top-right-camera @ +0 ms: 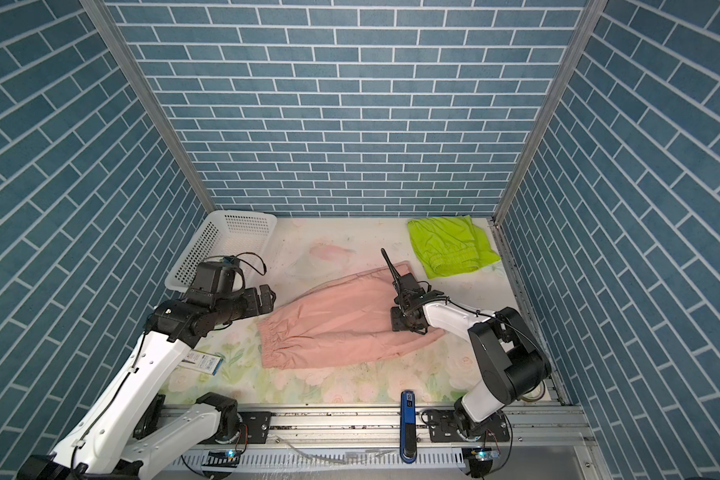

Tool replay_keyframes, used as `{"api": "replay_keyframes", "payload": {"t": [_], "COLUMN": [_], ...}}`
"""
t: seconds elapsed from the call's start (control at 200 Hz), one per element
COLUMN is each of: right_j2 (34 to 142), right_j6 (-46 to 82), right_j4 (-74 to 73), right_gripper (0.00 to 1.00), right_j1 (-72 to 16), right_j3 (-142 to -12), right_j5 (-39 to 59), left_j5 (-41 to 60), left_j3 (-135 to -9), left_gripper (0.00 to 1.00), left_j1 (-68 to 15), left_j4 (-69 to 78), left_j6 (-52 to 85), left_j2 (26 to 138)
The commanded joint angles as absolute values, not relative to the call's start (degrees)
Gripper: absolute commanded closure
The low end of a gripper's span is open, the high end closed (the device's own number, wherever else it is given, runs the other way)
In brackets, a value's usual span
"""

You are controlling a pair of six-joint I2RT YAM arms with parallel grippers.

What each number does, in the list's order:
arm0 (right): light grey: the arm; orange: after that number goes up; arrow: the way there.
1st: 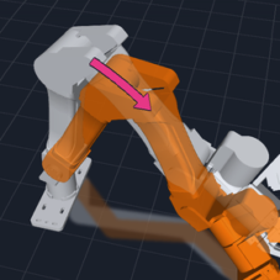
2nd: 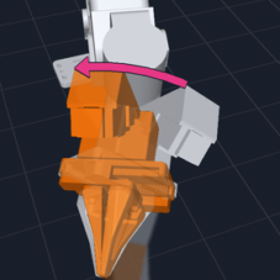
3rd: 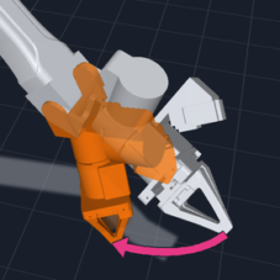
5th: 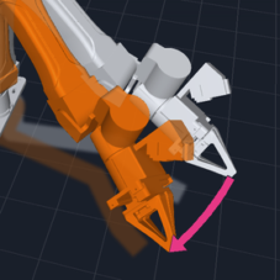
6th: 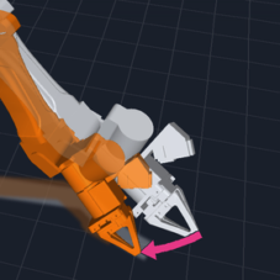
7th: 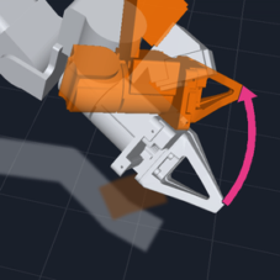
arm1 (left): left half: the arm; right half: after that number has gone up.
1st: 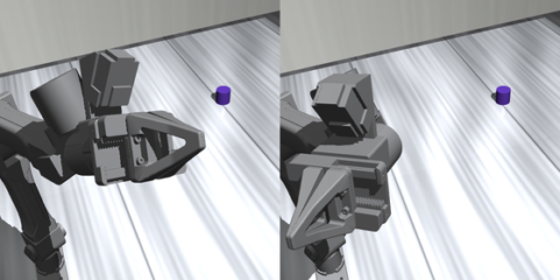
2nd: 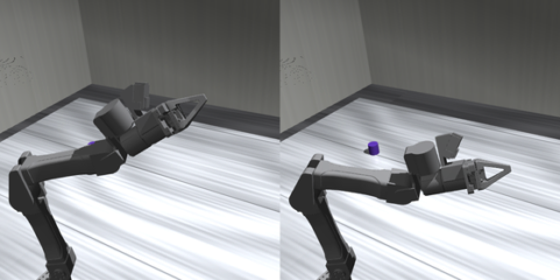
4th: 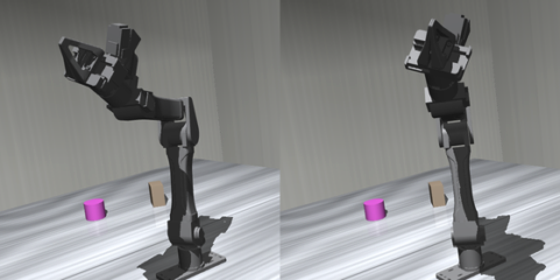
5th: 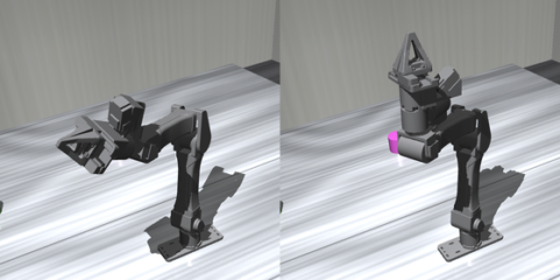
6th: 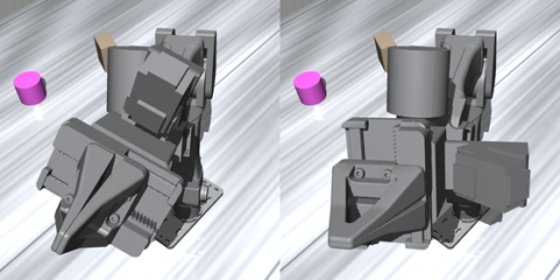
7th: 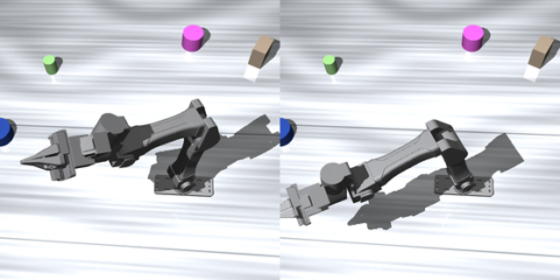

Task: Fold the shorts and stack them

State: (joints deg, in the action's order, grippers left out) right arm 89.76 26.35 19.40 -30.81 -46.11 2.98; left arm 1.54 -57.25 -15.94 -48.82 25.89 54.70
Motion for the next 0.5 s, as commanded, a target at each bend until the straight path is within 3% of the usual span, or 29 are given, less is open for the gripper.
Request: {"api": "replay_keyframes", "payload": {"t": [0.0,0.33,0.41,0.495], "right_j2": [89.74,80.2,76.74,74.89], "right_j6": [30.52,24.5,18.84,11.8], "right_j4": [19.77,26.36,25.07,24.4], "right_gripper": [0.49,0.48,0.47,0.42], "right_j1": [-26.14,-14.41,-16.9,-26.88], "right_j3": [-43.19,-42.38,-44.08,-47.06], "right_j5": [3.22,3.76,8.54,3.5], "left_j5": [1.02,0.12,0.45,2.42], "left_j3": [-57.31,-57.57,-57.33,-58.1], "left_gripper": [0.0,0.0,0.0,0.0], "left_j1": [-15.47,-13.25,-11.66,-7.96], "left_j4": [-50.89,-50.8,-50.23,-50.0], "left_j6": [24.72,22.62,21.35,19.53], "left_j2": [54.55,54.26,53.82,54.01]}}
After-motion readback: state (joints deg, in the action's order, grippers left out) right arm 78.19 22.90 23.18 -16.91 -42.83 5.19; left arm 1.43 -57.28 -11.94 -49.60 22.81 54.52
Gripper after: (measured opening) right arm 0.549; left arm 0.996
